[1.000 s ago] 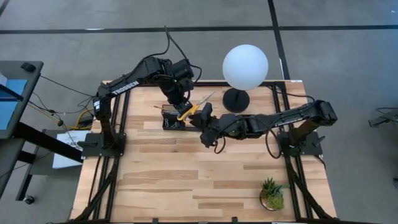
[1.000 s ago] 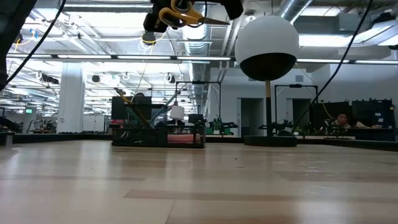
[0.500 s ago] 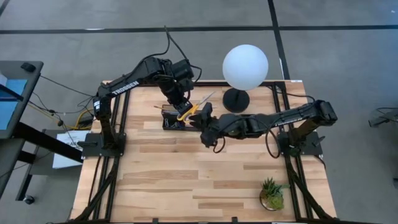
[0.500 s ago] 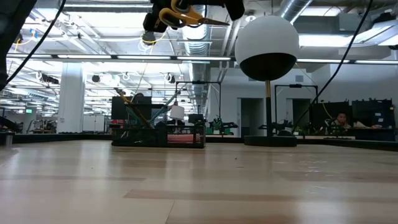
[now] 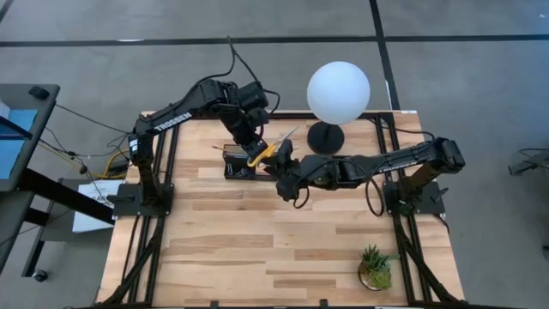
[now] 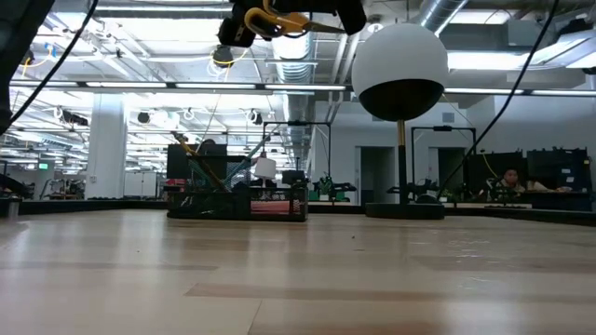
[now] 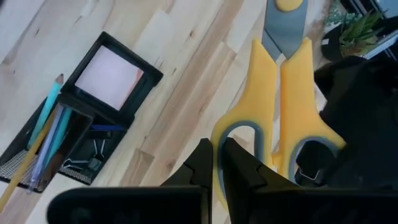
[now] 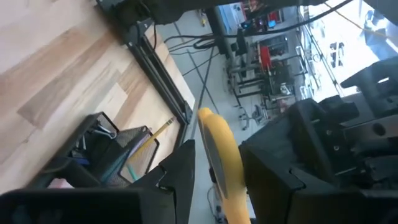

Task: Pick and place office supplies into organizer
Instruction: Put the yellow scissors into the black desk organizer

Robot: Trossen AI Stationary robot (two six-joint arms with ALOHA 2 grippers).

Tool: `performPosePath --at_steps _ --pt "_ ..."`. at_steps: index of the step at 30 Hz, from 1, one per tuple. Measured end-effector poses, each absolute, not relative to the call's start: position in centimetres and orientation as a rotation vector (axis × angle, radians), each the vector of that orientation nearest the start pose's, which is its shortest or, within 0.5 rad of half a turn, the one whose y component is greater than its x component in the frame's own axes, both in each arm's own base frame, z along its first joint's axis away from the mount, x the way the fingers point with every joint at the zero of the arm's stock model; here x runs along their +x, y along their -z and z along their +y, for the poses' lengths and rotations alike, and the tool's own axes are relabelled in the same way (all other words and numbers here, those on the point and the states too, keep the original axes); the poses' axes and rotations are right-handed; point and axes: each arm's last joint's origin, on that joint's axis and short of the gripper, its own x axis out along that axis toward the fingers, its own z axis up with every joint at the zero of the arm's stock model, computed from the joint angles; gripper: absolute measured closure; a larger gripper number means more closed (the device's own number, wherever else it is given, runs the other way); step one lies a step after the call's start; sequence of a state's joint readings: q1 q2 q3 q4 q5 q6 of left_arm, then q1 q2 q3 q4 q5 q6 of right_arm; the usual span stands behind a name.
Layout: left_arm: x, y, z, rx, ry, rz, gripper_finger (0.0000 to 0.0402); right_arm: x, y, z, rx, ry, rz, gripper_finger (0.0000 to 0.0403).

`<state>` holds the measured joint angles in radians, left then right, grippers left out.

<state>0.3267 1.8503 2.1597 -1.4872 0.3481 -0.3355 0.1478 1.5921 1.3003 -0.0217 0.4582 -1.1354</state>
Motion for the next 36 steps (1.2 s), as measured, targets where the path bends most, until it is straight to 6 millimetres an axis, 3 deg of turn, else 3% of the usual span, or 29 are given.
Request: performPosePath --at_steps 8,17,28,31,36 --pt "33.0 -40.2 9.9 -0.704 -0.162 1.113 0.0399 36.5 -32.5 4.0 -1.24 0.088 0.444 0.03" --pt "33.1 -40.1 9.8 -0.704 -0.165 1.117 0.0396 36.5 -32.6 4.2 -1.251 0.026 0.403 0.0379" --pt "33.6 -40.4 9.9 -0.734 -0.178 1.053 0.0333 36.6 -32.5 3.2 -1.236 0.032 0.421 0.0378" --pt "33.8 -40.6 10.4 -0.787 -0.193 1.011 0.0324 36.6 -32.2 3.2 -1.171 0.03 0.443 0.0378" --pt "33.1 -42.1 11.0 -0.834 -0.188 0.961 0.0318 36.3 -32.7 1.9 -0.851 0.135 0.418 0.0378"
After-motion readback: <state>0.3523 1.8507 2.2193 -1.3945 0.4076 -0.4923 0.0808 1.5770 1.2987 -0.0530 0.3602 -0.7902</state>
